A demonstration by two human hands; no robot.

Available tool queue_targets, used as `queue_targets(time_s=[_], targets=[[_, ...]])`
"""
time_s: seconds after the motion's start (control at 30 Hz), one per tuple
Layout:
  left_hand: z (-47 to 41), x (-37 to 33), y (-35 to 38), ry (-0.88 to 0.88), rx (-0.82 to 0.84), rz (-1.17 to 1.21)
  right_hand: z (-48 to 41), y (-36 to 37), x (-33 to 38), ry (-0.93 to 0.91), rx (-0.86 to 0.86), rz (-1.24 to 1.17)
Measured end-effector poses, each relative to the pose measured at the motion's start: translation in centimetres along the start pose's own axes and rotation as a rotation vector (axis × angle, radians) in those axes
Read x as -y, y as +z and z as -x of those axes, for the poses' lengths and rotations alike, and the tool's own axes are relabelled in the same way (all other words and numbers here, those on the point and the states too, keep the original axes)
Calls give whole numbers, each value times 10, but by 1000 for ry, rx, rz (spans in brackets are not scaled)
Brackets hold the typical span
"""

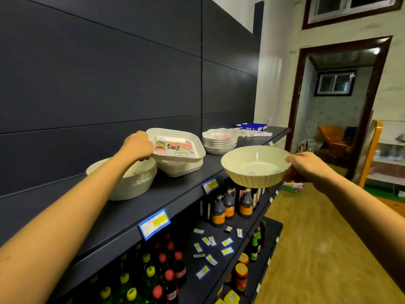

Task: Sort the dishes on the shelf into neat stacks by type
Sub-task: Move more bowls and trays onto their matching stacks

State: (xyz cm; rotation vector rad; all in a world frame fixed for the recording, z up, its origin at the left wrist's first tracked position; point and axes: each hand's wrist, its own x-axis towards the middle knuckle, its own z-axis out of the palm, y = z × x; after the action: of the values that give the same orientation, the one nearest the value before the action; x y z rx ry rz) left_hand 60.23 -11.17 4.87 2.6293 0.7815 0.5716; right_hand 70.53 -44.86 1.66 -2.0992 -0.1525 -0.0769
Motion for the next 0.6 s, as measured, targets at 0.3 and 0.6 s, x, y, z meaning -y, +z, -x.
queue_targets(time_s=[0.3, 0.6], targets=[[-63, -47, 60, -168, -55, -86, -133, -1, 0, -80, 99, -147], [-81, -63, 90, -406, -84, -231, -223, 29, 28, -182, 340, -248]])
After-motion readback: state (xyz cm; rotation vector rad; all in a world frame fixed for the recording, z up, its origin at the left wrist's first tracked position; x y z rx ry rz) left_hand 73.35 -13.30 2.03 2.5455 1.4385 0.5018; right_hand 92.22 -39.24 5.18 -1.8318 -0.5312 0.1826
